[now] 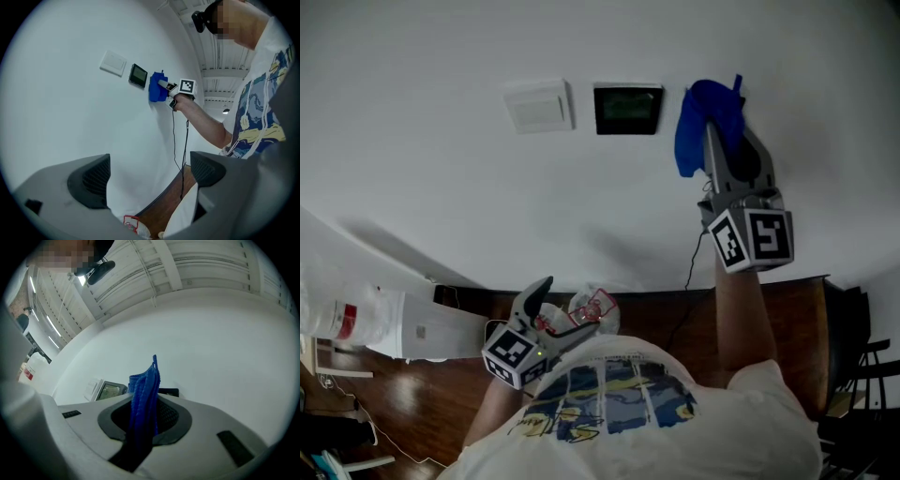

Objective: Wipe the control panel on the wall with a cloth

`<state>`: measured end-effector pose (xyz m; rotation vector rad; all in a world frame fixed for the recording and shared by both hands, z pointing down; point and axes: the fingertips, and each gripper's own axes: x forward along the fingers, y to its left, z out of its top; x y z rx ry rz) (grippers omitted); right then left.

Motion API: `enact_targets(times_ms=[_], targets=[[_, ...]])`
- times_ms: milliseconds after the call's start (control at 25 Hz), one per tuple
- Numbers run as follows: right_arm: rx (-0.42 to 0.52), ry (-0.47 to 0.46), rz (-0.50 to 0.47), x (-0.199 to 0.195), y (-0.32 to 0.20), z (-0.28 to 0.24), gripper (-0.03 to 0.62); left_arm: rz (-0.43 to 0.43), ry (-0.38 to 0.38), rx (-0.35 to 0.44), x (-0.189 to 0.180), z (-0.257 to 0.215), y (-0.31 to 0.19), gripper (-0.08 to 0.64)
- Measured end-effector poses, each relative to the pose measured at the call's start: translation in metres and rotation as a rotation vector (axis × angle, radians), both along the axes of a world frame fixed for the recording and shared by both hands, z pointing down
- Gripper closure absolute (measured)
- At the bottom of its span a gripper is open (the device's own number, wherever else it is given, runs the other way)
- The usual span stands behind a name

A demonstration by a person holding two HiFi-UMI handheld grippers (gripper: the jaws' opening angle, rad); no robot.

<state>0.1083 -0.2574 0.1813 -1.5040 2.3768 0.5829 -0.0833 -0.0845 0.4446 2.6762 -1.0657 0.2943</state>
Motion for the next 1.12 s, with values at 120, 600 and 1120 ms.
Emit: enact_targets(times_ms=[120, 600, 1120], targets=[[-0.005, -0.003, 0.03, 0.016, 0.0, -0.001, 0.495, 0.01, -0.013, 0.006, 0.003, 0.002, -0.002, 0.054], [-0.025, -0.016, 0.124, 0.078, -0.005, 0.006, 0.495, 0.038, -0.011, 0.008, 0.023, -0.001, -0.007, 0.055], [-0.047, -0.019, 0.14, 0.098, -0.01, 0.012, 0.495, 0.055, -0.002, 0.007, 0.041, -0.004, -0.014, 0.055]])
